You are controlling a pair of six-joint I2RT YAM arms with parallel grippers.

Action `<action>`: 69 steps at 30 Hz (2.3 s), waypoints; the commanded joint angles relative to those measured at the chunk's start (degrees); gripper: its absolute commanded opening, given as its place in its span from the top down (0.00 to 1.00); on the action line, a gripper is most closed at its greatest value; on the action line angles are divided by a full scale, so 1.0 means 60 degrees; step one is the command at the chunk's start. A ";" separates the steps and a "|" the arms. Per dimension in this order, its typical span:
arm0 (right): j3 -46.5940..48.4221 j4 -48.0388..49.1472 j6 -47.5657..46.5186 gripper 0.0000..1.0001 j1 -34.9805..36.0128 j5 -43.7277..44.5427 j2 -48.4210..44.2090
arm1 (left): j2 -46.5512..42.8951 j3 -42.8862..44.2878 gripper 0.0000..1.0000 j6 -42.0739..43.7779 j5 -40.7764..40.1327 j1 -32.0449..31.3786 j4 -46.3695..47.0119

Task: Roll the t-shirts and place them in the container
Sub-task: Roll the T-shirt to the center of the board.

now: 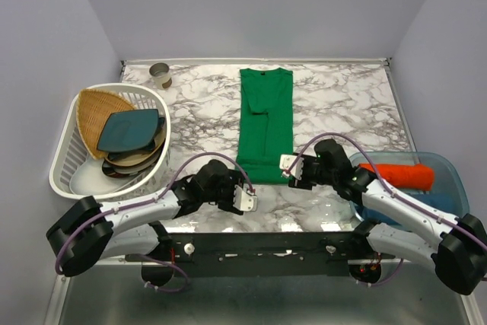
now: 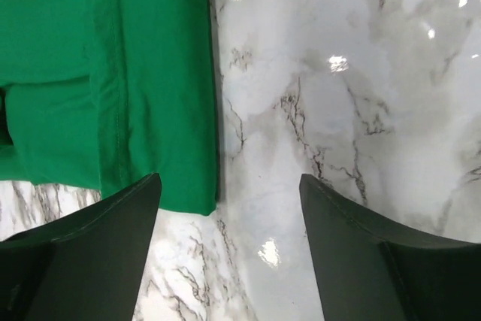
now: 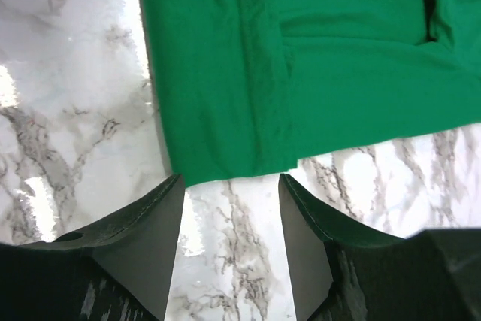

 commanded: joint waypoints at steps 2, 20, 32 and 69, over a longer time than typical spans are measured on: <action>0.0006 0.0709 0.0044 0.39 0.0064 0.0775 -0.0083 | 0.0978 -0.0158 0.26 0.1705 -0.0805 -0.0036 0.2040; -0.1311 0.0518 -0.1123 0.39 0.0108 -0.0762 -0.1429 | 0.2679 0.0618 0.83 0.1663 -0.1201 0.0007 0.0752; -0.1590 0.1015 -0.1566 0.38 0.0489 -0.1437 -0.0786 | 0.2621 0.3123 1.00 -0.1103 0.1055 0.0563 -0.2808; -0.2733 0.5939 -0.0936 0.55 0.2466 0.1902 0.2158 | 0.2754 0.4179 1.00 -0.4065 0.4718 0.2966 -0.4303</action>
